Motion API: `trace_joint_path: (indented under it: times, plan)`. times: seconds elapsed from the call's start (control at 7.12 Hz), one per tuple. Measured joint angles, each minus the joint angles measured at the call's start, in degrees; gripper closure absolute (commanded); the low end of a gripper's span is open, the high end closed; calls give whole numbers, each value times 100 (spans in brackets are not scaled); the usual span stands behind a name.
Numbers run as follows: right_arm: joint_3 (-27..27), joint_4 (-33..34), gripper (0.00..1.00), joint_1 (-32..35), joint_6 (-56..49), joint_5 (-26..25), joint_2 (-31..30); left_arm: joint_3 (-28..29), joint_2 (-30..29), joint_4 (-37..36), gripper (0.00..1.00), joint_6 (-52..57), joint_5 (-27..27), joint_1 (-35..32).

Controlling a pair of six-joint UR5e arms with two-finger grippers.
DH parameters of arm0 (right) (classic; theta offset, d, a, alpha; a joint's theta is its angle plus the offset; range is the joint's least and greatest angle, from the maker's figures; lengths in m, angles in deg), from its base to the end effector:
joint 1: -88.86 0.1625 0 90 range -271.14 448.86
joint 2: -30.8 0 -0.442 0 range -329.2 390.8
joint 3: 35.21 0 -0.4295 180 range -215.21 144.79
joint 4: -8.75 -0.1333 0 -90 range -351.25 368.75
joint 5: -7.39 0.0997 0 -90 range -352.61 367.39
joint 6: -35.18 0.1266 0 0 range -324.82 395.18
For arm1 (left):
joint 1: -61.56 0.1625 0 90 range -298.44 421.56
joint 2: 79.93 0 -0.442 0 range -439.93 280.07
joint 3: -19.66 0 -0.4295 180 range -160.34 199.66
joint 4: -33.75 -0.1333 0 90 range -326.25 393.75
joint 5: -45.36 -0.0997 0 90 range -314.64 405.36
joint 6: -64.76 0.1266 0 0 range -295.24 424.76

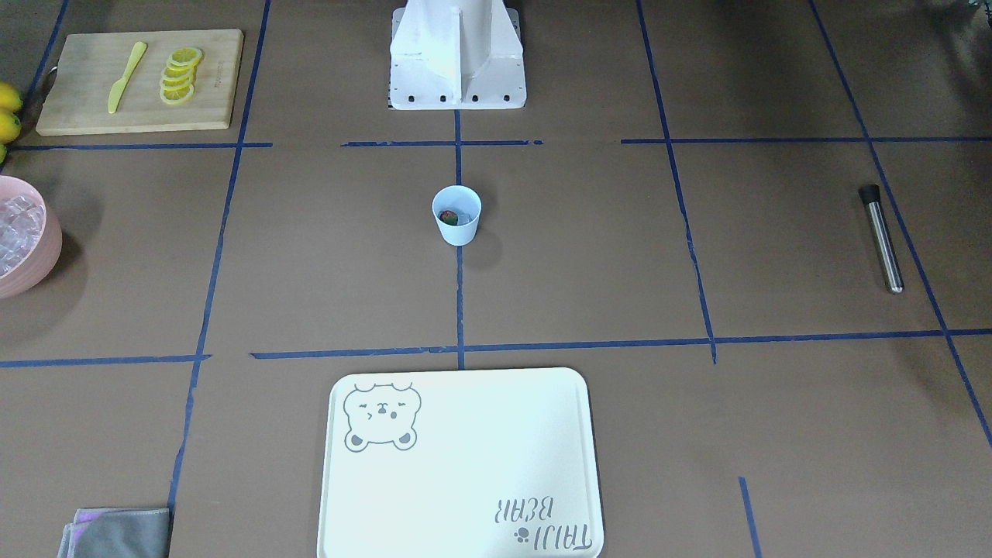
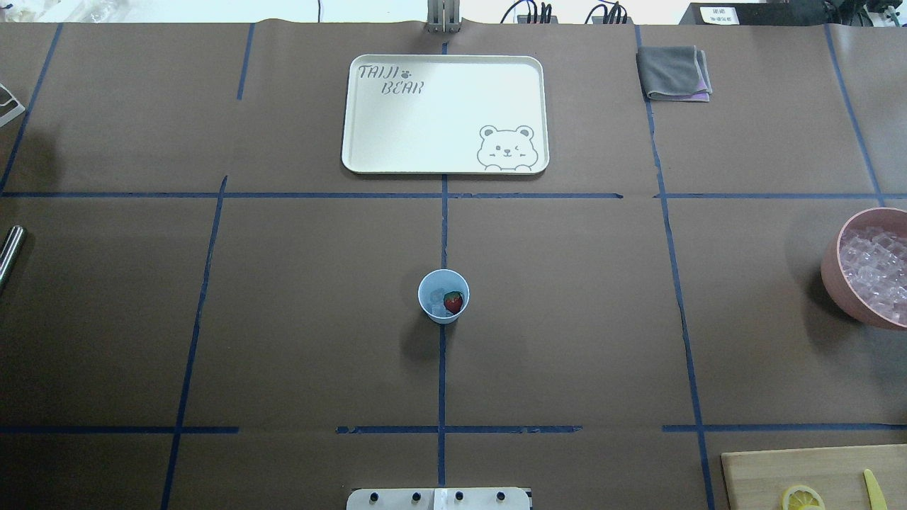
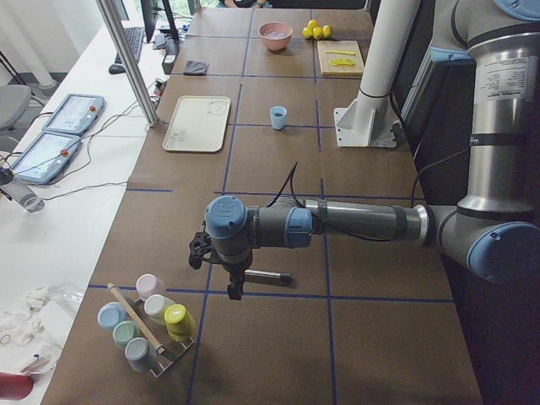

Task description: Mash ice and strawberries in cup

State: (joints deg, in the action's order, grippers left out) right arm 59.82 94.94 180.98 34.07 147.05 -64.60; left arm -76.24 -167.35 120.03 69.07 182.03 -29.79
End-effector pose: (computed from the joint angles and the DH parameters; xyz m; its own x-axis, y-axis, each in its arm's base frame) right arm 0.0550 -0.4906 0.6811 0.6492 -0.0411 0.7595 -0.0244 0.9969 0.0747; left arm -0.0532 -0.5069 0.6667 0.6857 0.0539 -0.7259 -0.0281 0.9985 0.0477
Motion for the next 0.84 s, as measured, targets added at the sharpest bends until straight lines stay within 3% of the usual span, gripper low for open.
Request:
trace_joint_path:
  times: [0.84]
  plan:
    - [-78, -13, 1, 81, -14, 26, 58, 6, -43, 2, 0, 6, 1, -258]
